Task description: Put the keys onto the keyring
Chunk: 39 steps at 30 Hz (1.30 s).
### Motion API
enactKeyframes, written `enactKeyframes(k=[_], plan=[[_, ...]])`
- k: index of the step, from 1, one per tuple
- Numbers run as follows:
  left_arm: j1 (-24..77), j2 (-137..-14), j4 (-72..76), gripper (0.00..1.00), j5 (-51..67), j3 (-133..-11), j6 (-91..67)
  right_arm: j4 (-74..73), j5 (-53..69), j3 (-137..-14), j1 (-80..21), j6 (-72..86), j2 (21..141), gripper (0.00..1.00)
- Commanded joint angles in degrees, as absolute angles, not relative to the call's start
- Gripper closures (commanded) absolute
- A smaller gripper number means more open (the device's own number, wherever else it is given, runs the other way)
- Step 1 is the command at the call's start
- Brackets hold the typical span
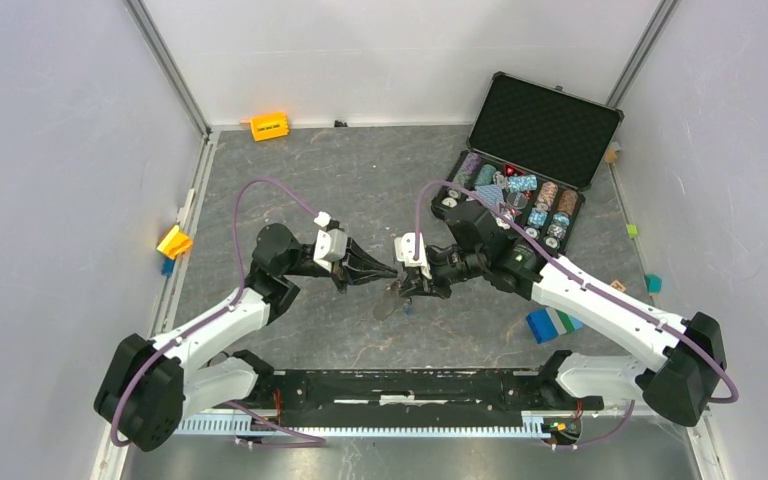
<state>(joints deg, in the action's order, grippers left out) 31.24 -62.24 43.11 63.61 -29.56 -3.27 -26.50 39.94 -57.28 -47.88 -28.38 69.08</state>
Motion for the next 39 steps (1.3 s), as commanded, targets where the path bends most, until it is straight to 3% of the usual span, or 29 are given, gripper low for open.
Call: enactKeyframes(k=[1,39], plan=[[30.84,-62.3,50.52,0.98,63.87,-29.43,-7.46,-24.7,40.88,-56.9,-47.95,-28.35,68.82,1.0],[30.85,-61.68,42.72,0.98,64.69,-28.99,-0.18,-28.26,39.35,-59.25,-47.92,-29.73,68.59,1.0]])
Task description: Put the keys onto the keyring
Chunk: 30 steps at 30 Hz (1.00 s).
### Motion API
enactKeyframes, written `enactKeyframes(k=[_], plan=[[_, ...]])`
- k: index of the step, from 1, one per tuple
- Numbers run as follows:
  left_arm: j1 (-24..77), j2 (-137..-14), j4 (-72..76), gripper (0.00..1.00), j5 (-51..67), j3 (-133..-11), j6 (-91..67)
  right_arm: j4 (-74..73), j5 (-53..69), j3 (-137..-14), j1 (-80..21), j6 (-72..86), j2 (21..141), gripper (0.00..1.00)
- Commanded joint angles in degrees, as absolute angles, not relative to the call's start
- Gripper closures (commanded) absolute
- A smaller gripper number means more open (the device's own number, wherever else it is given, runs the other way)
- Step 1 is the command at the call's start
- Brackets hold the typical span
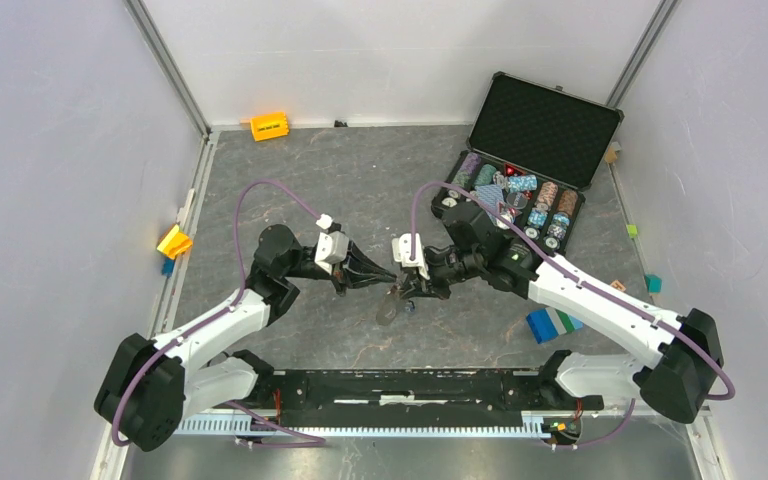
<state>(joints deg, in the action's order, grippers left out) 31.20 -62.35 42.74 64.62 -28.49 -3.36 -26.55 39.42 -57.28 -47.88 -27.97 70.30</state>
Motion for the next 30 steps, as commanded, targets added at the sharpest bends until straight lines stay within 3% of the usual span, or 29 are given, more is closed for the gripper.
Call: enactKeyframes(k=[1,30], plan=[[30.92,-61.63,42.63,0.98,64.69,-29.04,-0.17,-28.58,39.39,-59.26,-47.9,-29.94,68.57,1.0],[30.97,-60.94,35.87,0.98,65.74,-29.56,6.17,-31.33,35.68,-62.03,-47.92,-30.08,71.24,1.0]])
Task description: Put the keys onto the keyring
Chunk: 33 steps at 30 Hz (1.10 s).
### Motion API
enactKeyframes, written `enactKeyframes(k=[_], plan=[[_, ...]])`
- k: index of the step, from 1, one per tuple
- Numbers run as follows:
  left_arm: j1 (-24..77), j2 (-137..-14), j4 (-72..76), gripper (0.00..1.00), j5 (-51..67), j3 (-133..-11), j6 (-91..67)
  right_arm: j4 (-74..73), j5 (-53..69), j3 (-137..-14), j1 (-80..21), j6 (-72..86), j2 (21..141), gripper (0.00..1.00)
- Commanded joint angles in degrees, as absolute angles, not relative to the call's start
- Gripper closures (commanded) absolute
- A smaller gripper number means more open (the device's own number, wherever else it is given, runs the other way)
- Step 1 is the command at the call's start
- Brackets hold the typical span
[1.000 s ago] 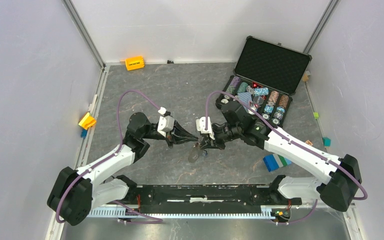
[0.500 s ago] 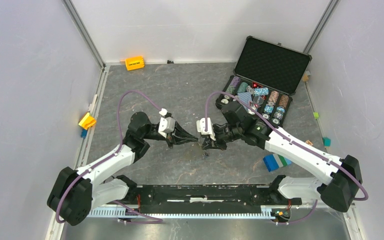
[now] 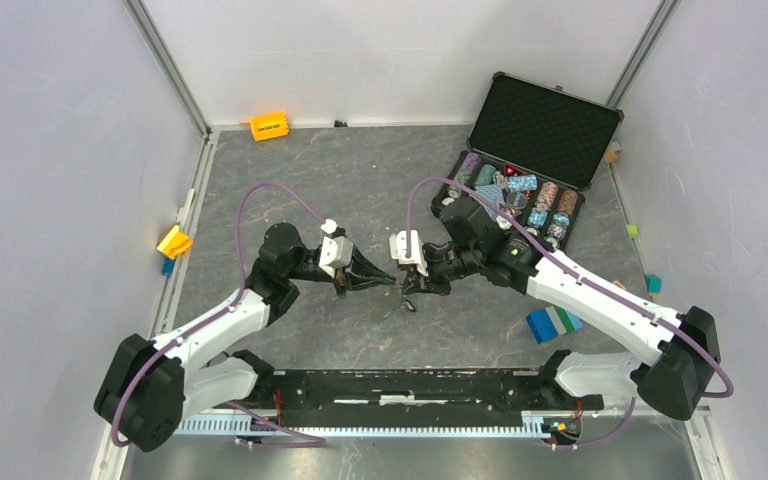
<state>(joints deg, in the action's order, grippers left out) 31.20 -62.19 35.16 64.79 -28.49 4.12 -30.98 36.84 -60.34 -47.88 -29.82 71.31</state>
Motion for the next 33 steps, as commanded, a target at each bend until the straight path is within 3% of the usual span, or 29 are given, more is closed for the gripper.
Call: enactKeyframes(k=[1,33], plan=[[30.94,-60.88,35.92,0.98,65.76,-29.56,6.22,-31.41,35.39,-61.99,-47.9,-30.22,71.16,1.0],[30.94,-60.52,33.19,0.98,66.97,-30.17,8.03,-34.34,35.43,-64.49,-47.89,-31.33,72.91,1.0]])
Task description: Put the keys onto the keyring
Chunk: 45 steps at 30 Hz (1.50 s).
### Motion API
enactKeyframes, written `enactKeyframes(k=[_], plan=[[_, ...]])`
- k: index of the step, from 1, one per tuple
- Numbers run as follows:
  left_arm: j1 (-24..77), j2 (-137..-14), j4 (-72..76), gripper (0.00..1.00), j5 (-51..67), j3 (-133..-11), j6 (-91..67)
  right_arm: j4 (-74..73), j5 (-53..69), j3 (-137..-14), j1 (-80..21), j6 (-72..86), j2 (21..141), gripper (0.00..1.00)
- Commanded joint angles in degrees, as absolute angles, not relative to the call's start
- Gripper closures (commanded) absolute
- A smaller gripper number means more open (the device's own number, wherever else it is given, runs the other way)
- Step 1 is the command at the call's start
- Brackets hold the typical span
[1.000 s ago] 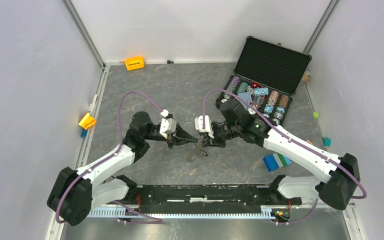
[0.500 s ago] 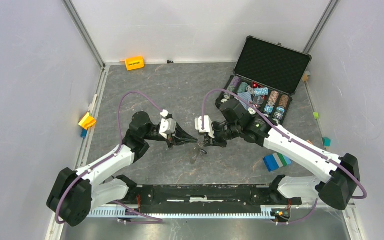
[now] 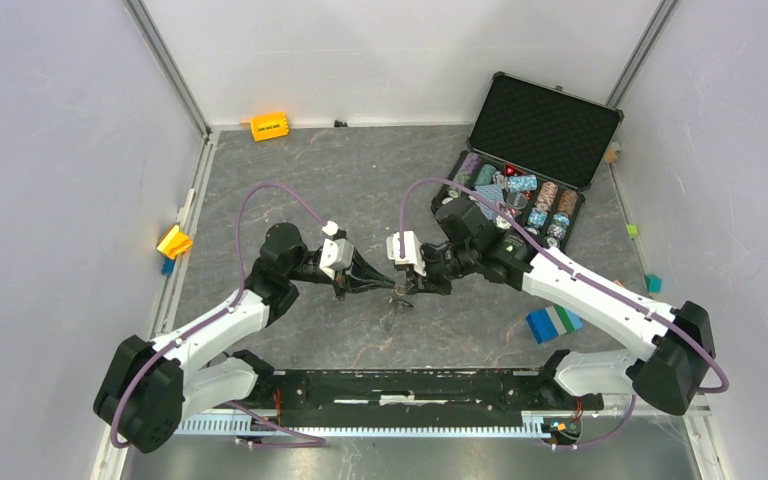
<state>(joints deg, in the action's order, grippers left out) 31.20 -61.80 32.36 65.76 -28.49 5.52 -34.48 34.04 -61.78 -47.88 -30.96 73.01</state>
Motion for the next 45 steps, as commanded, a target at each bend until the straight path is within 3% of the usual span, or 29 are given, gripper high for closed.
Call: enactKeyframes(k=[1,30,37,45], plan=[[30.95,-60.43,32.63,0.98,66.89,-30.28,8.57,-34.41,35.38,-64.67,-47.9,-31.38,72.78,1.0],[31.03,-61.22,26.77,0.98,63.66,-32.37,12.17,-36.85,30.39,-71.82,-48.77,-30.81,73.59,1.0],[30.94,-60.91,21.09,0.75,63.04,-34.57,14.67,-39.37,18.76,-75.8,-50.86,-34.63,74.47,1.0],[29.39,-58.52,12.4,0.39,61.64,-36.39,19.5,-43.76,2.98,-83.44,-54.68,-43.04,79.03,1.0]])
